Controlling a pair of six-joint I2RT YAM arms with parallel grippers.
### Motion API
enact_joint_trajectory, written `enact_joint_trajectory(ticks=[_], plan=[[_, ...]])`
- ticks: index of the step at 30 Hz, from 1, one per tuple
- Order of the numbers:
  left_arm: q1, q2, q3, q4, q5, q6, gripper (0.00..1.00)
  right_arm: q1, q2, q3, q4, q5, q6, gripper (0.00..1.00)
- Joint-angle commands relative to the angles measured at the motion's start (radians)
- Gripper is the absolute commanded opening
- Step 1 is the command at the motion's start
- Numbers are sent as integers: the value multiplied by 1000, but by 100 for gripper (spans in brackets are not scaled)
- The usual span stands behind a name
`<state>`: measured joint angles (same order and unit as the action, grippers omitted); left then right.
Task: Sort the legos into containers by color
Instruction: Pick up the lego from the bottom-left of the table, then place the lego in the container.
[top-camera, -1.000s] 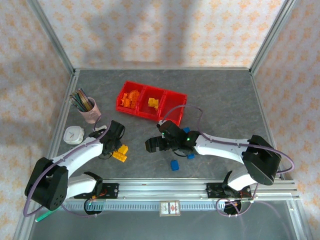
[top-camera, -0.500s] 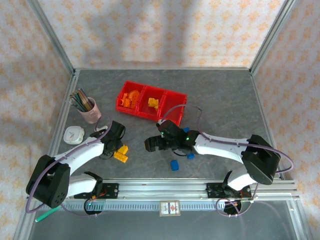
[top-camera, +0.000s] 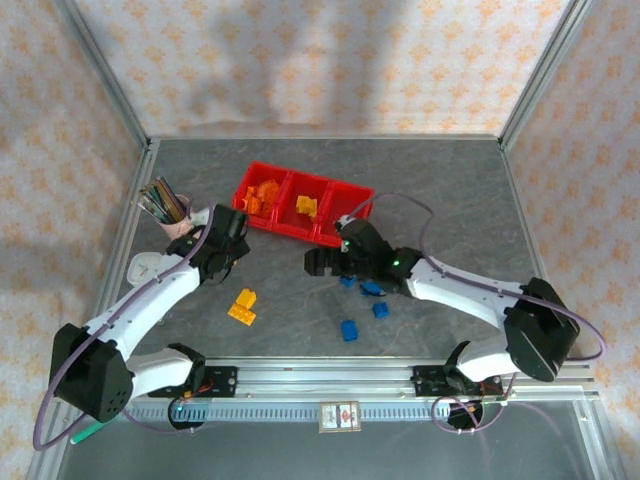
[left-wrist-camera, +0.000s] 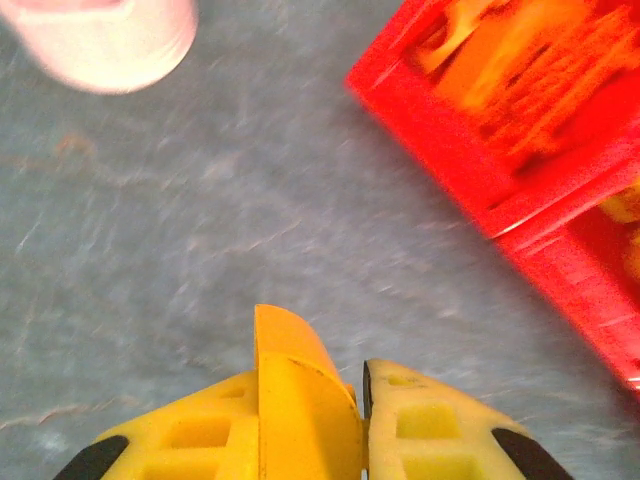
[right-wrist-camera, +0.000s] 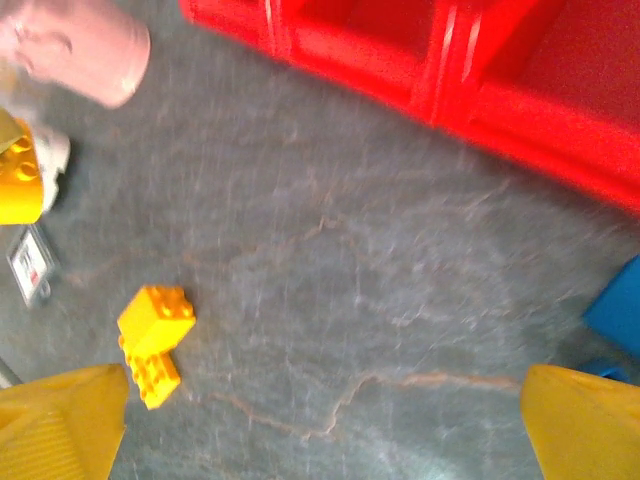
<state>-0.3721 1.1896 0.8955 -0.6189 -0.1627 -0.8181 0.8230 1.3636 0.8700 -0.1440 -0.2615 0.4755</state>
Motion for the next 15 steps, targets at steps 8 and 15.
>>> enact_joint_trajectory(ticks=[8,15], plan=[[-156,388,448,97,61,249,21,-228,-94,-32,-68,-19,37,100],[-158,660,720,116,134,362,21,-295,-131,-54,-72,-37,34,100]])
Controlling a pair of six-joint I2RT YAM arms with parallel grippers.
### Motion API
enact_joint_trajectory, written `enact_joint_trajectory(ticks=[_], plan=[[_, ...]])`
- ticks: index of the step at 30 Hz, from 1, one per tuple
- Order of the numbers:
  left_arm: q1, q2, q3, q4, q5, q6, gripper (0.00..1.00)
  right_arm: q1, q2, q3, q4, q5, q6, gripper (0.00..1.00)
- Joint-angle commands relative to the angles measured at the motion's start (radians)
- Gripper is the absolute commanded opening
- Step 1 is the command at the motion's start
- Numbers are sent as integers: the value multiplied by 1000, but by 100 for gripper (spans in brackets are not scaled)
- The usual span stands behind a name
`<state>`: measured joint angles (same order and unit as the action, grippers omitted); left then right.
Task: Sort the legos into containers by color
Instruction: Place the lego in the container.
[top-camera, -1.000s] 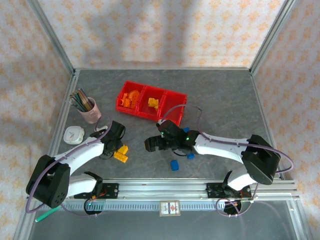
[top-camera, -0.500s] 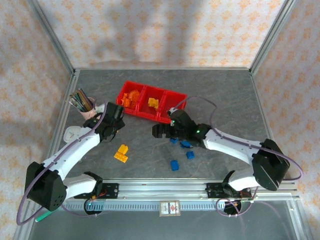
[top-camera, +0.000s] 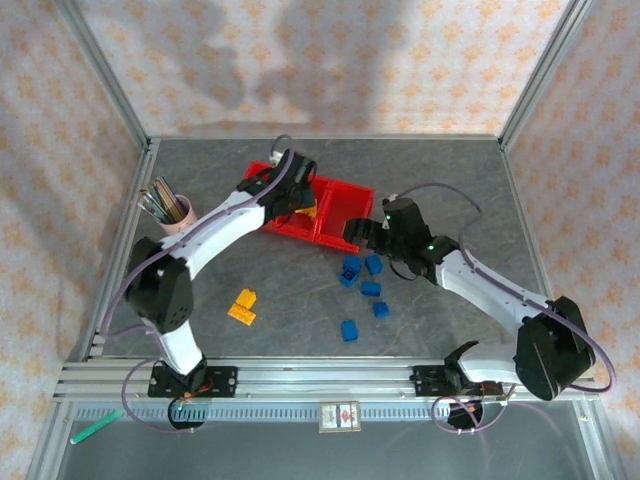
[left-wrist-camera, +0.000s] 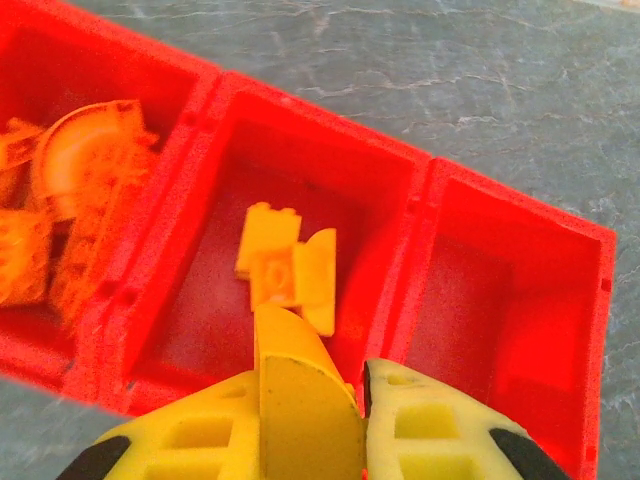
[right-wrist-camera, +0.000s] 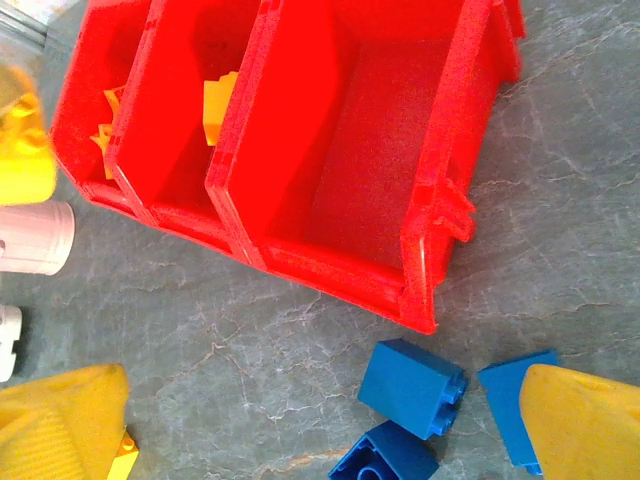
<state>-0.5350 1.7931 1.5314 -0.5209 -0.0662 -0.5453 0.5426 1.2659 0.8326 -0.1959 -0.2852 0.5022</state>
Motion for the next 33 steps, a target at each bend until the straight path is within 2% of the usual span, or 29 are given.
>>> enact_joint_trajectory(ticks=[1,9,14,18,24,28,33], plan=[[6,80,107,26,42,99,21,-19,-35,-19,-19,-17,6,100],[8,309,304,-30,51,142,23,-35,-33,-28,-25,-22,-3,100],[20,365,353,-39,13,150,27,-37,-26,-18,-24,-32,-4,100],[34,380,376,-35,44,160,33,-38,-30,-7,-31,-32,-10,100],[37,368,404,-75,34,173,42,-38,-48,4,-47,-29,-14,100],[40,318,402,-112,14,170,42,-38,-65,10,-55,-39,-22,100],[39,160,243,-79,29,137,43,-35,-76,10,-58,-64,-32,100]])
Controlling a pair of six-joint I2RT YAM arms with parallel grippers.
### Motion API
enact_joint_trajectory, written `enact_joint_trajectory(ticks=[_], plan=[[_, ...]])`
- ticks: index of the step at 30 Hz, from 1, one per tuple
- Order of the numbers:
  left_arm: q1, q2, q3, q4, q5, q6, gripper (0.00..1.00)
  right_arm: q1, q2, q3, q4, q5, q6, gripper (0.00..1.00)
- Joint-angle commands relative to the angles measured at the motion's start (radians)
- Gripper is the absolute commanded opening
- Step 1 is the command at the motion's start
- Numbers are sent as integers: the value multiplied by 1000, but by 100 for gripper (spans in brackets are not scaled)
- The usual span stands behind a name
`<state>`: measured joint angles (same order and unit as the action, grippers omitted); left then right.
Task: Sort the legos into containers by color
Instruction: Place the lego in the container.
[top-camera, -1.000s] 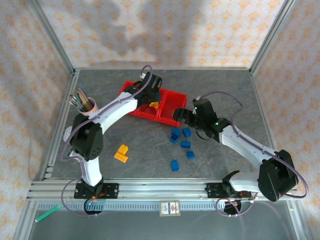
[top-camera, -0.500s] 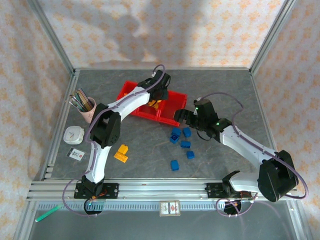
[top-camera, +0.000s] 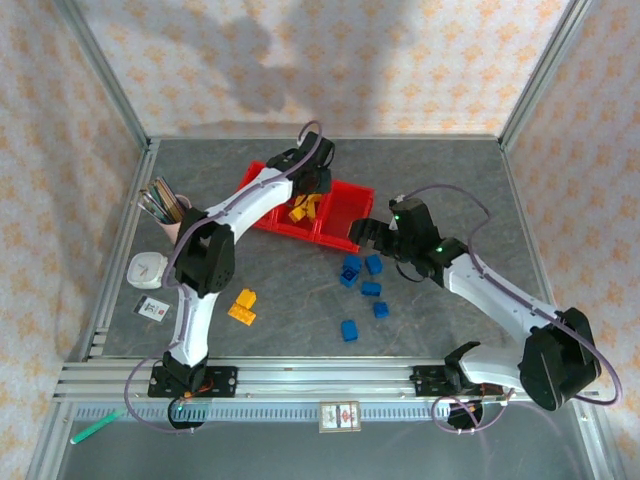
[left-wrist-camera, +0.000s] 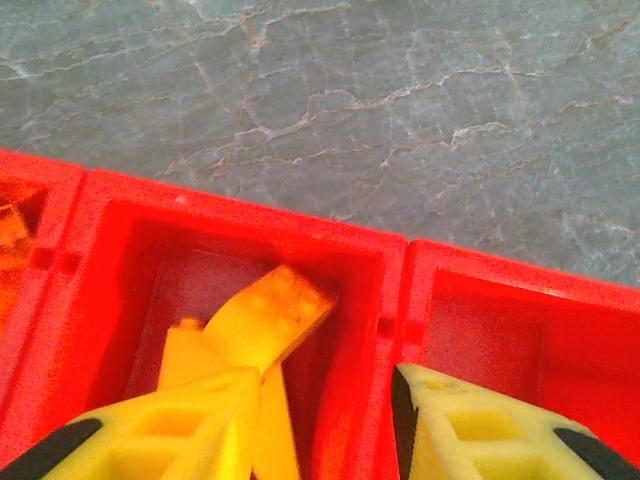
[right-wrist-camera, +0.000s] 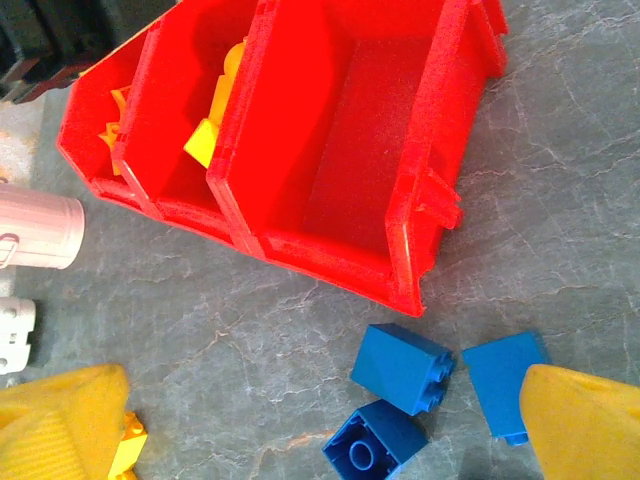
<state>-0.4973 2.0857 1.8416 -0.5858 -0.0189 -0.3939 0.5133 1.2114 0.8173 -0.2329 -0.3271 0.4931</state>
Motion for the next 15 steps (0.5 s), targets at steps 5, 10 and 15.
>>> enact_joint_trajectory(ticks=[5,10,15], plan=[[2,-346,-332,36,-29,-91,43,29,-11,15,-25,-29,-40,100],[1,-540,-583,22,-51,-167,45,121,26,16,-29,-13,-71,100],[-3,-716,-797,-42,-83,-252,47,241,65,5,-4,2,-86,100]])
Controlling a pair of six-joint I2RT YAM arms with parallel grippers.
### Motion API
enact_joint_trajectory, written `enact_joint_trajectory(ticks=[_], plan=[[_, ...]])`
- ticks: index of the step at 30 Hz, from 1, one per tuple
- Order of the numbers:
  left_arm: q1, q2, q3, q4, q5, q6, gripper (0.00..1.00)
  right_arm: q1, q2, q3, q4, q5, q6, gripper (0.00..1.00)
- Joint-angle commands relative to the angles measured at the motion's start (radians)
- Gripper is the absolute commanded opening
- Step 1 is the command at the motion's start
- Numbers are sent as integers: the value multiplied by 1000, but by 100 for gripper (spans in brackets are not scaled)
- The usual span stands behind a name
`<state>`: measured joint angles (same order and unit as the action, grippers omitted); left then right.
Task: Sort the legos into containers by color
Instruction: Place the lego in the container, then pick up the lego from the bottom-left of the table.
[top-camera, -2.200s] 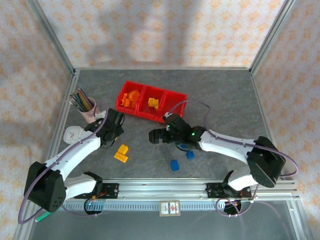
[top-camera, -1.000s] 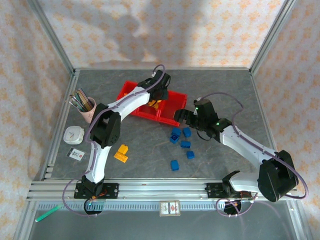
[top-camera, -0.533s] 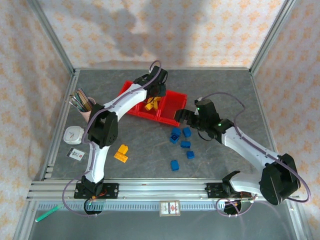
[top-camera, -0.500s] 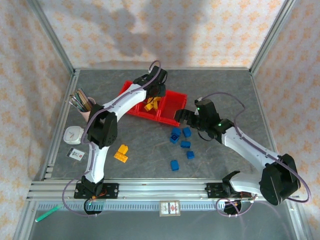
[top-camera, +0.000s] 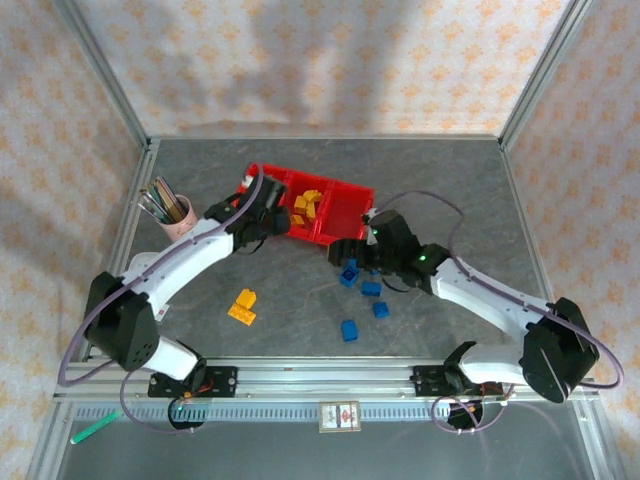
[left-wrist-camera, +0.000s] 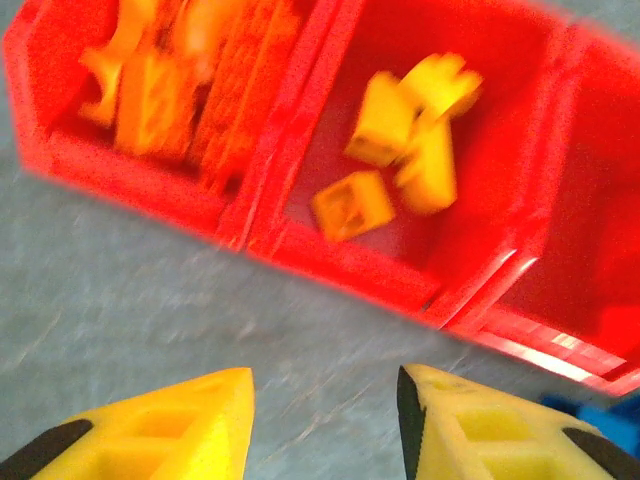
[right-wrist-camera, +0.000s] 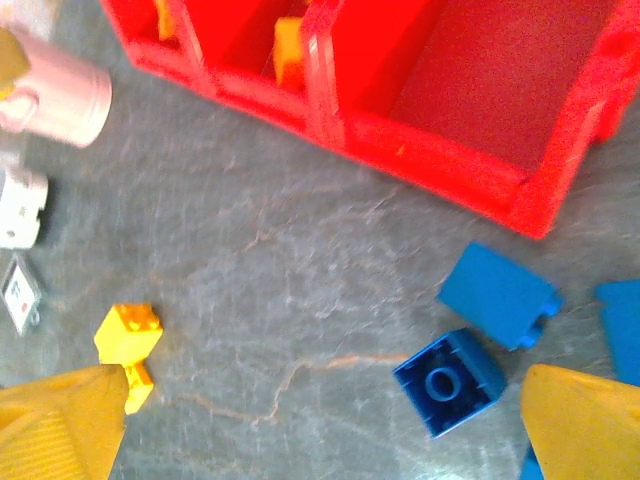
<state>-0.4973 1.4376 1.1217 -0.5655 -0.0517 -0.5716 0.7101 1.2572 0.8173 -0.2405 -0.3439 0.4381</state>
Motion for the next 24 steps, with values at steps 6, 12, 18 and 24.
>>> enact_joint_trajectory(ticks=[6,12,18,24], plan=[[-4,-231,-303,-118,-45,-140,55,187,82,-1,48,53,-21,100],[-2,-290,-454,-22,32,-145,64,280,153,14,100,71,13,100],[2,-209,-483,6,13,-146,68,312,179,24,121,75,32,100],[-8,-176,-495,53,80,-163,68,313,161,28,111,96,33,99]])
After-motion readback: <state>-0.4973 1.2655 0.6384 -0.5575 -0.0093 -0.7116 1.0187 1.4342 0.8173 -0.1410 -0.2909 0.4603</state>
